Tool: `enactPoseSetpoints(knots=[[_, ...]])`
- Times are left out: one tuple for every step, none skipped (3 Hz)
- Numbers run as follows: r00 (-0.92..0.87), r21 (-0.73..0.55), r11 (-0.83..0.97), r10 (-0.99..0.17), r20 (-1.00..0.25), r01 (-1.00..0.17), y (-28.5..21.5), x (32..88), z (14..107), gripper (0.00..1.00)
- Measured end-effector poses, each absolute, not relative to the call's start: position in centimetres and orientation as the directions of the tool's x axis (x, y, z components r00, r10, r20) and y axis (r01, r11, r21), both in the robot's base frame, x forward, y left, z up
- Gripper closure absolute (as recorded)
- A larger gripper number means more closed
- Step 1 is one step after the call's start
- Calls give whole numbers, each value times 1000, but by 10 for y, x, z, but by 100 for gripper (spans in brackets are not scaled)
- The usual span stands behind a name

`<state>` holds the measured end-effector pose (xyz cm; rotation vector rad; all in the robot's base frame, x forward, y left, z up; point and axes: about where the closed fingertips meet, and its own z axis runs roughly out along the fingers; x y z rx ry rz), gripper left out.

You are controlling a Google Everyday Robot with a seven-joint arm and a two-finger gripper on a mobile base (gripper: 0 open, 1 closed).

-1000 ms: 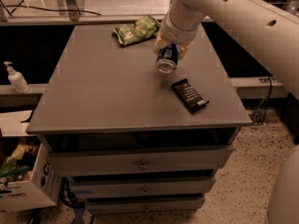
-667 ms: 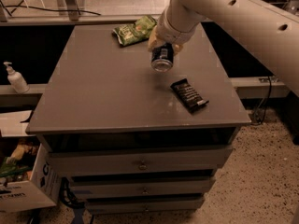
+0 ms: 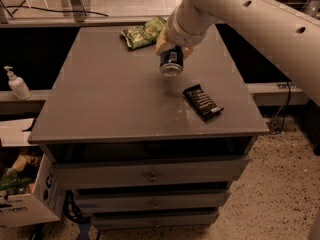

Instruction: Place pepsi can upright

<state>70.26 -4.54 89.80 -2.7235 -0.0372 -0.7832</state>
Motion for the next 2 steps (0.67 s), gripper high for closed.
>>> enactPoseSetpoints(knots=[[820,-290,-936,-4,572,198,-39,704,903,100],[754,-303,-885,78,652,354,-20,709,912,100]])
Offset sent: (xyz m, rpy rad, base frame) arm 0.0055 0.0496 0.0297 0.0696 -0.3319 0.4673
